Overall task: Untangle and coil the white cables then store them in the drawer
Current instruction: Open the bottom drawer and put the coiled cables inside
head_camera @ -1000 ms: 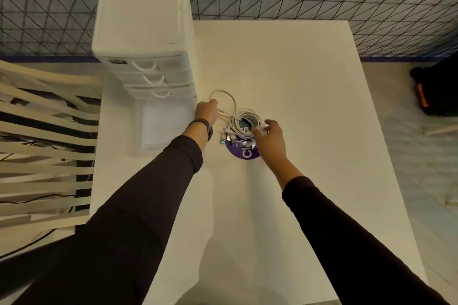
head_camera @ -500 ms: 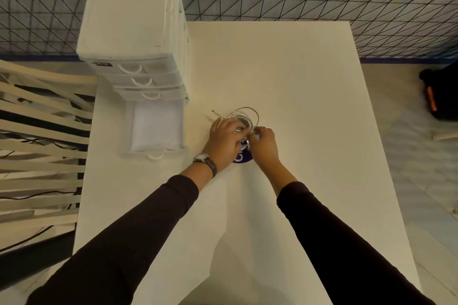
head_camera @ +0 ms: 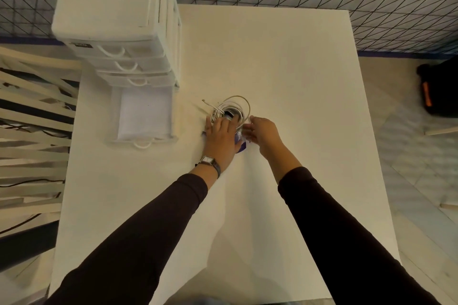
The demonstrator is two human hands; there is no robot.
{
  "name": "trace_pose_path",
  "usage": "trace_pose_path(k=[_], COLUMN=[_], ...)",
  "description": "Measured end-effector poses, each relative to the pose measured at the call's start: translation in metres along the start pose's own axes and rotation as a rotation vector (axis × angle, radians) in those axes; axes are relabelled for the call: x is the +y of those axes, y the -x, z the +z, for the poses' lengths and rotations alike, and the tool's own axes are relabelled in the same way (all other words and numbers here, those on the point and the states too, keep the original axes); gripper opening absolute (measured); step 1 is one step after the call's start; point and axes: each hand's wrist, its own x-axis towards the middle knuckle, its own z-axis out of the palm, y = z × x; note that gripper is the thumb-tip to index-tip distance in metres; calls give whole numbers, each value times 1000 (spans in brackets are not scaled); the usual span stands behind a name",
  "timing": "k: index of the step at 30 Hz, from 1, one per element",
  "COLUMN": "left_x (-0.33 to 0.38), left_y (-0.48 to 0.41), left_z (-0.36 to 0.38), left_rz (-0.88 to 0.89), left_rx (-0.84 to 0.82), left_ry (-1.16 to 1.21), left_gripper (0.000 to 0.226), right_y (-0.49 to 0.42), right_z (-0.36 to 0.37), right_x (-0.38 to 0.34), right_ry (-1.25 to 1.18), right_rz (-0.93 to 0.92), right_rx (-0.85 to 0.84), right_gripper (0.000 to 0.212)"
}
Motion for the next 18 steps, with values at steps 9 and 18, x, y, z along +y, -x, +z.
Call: trace_pose_path(k=[9, 18], left_x=[-2, -20], left_y=[-14, 3], left_z=[-7, -82], left_rz=[-31, -508], left_rx=[-104, -139], left_ry=[-51, 1530], left_gripper=[59, 20], right_y=[14, 41], right_z=[-4, 5], right_x=[1, -5], right_ry=[-86, -35], right_rz=[5, -159], right_rx=[-105, -106], right_gripper=[23, 21])
